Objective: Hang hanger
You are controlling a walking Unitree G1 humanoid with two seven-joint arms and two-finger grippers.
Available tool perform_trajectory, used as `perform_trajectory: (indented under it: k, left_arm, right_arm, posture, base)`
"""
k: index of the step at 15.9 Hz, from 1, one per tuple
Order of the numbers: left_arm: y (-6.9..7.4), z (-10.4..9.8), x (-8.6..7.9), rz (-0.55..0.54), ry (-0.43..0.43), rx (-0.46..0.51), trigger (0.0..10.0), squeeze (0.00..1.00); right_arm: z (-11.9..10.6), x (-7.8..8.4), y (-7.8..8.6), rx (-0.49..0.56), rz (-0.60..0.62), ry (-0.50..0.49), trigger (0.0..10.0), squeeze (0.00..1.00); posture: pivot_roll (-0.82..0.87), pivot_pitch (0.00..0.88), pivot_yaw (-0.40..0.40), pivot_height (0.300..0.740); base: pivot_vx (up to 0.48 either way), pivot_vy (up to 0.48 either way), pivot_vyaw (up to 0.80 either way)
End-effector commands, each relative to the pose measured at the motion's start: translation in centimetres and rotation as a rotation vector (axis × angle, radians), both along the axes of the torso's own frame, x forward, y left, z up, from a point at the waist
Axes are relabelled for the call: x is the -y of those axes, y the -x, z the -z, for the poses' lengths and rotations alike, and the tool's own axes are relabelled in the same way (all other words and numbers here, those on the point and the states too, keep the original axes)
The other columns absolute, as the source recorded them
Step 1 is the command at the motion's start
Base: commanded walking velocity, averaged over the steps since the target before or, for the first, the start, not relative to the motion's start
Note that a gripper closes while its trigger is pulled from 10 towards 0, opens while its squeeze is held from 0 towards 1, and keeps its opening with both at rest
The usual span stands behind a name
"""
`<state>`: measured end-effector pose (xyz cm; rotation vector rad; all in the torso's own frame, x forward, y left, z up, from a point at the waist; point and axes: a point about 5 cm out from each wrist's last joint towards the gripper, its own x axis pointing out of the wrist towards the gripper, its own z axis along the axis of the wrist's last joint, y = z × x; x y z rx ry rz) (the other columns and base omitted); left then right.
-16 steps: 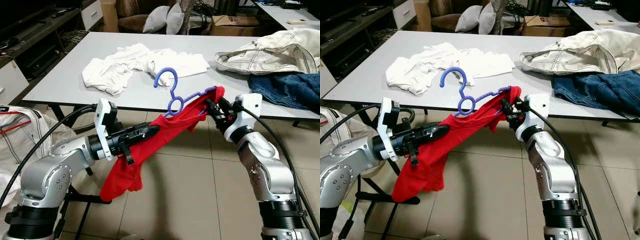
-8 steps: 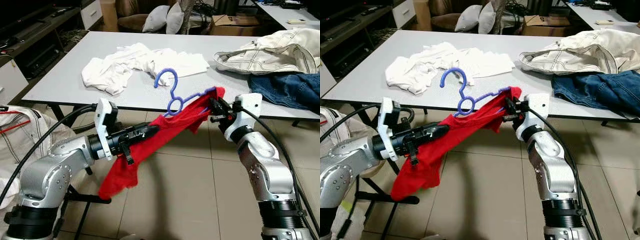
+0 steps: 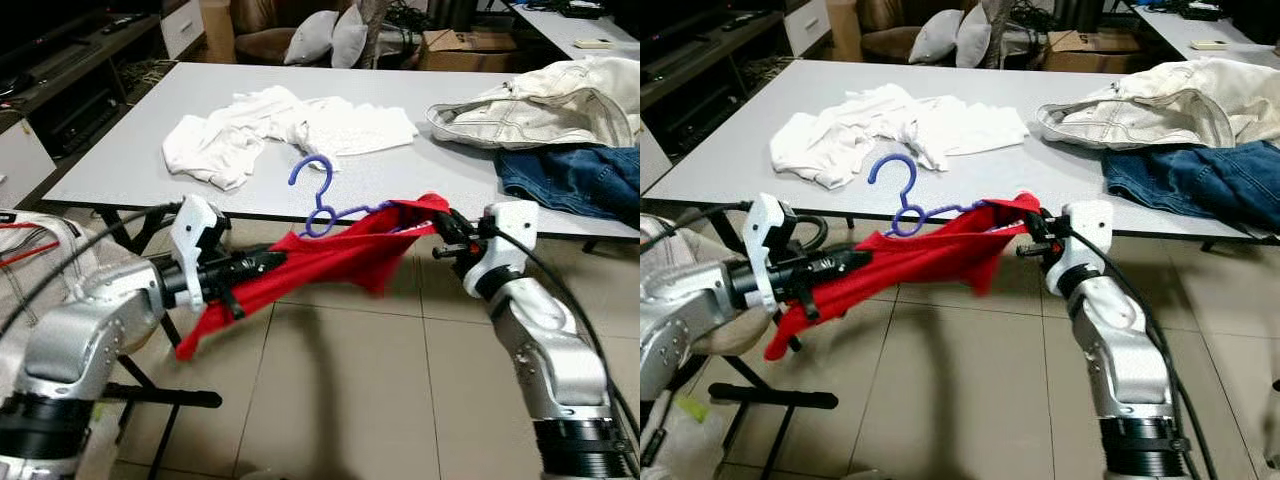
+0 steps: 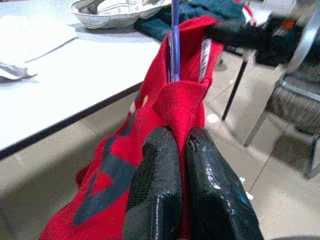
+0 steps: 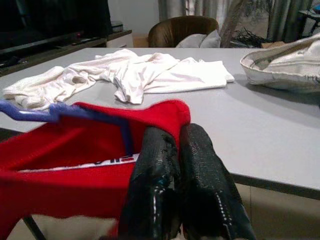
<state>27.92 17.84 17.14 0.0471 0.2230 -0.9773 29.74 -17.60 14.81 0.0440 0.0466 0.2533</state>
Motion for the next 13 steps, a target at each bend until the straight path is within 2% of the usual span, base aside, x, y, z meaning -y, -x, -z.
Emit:
perform_trajectory:
  k: [1, 2, 6, 7, 8, 9, 11, 13]
  left_arm:
    - [-0.2, 0.1, -0.6, -0.016, -0.04, 0.001, 0.0, 0.0]
    - [-0.3, -0.1, -0.4, 0.009, -0.023, 0.007, 0.0, 0.0]
    - [-0.3, -0.4, 0.0, 0.078, -0.017, 0.011, 0.0, 0.0]
    - [-0.1, -0.5, 0.3, 0.148, -0.043, 0.004, 0.0, 0.0]
    - [0.1, -0.4, 0.4, 0.172, -0.054, -0.001, 0.0, 0.0]
    - [0.7, 0.4, 0.7, 0.25, -0.139, -0.027, 0.0, 0.0]
    - [0.6, 0.9, 0.6, 0.237, -0.168, -0.033, 0.0, 0.0]
    - [-0.3, 1.3, -0.7, 0.149, -0.218, -0.024, 0.0, 0.0]
  right_arm:
    - [-0.5, 0.8, 0.3, 0.004, 0.011, 0.007, 0.0, 0.0]
    - [0.0, -0.3, 1.1, -0.045, -0.103, 0.051, 0.0, 0.0]
    - [1.0, -1.0, 2.1, -0.132, -0.213, 0.138, 0.0, 0.0]
    - [1.3, -1.2, 2.4, -0.156, -0.248, 0.179, 0.0, 0.0]
    - [1.2, -1.2, 2.4, -0.154, -0.245, 0.184, 0.0, 0.0]
    - [0.9, -1.0, 2.2, -0.148, -0.216, 0.187, 0.0, 0.0]
    - [0.6, -0.7, 2.1, -0.143, -0.204, 0.19, 0.0, 0.0]
    - [0.7, 0.2, 2.6, -0.182, -0.196, 0.224, 0.0, 0.0]
  posture:
    - [-0.08, 0.0, 0.03, 0.74]
    - [-0.08, 0.0, 0.03, 0.74]
    - [-0.08, 0.0, 0.03, 0.74]
    - [-0.08, 0.0, 0.03, 0.74]
    - [-0.08, 0.0, 0.03, 0.74]
    - [-0.09, 0.0, 0.035, 0.74]
    - [-0.09, 0.0, 0.035, 0.74]
    - [-0.09, 0.0, 0.037, 0.74]
  base:
    - [0.0, 0.0, 0.0]
    - [0.0, 0.0, 0.0]
    - [0.0, 0.0, 0.0]
    - [0.0, 0.0, 0.0]
    - [0.0, 0.0, 0.0]
    - [0.0, 0.0, 0.0]
    - [0.0, 0.0, 0.0]
    - [0.0, 0.0, 0.0]
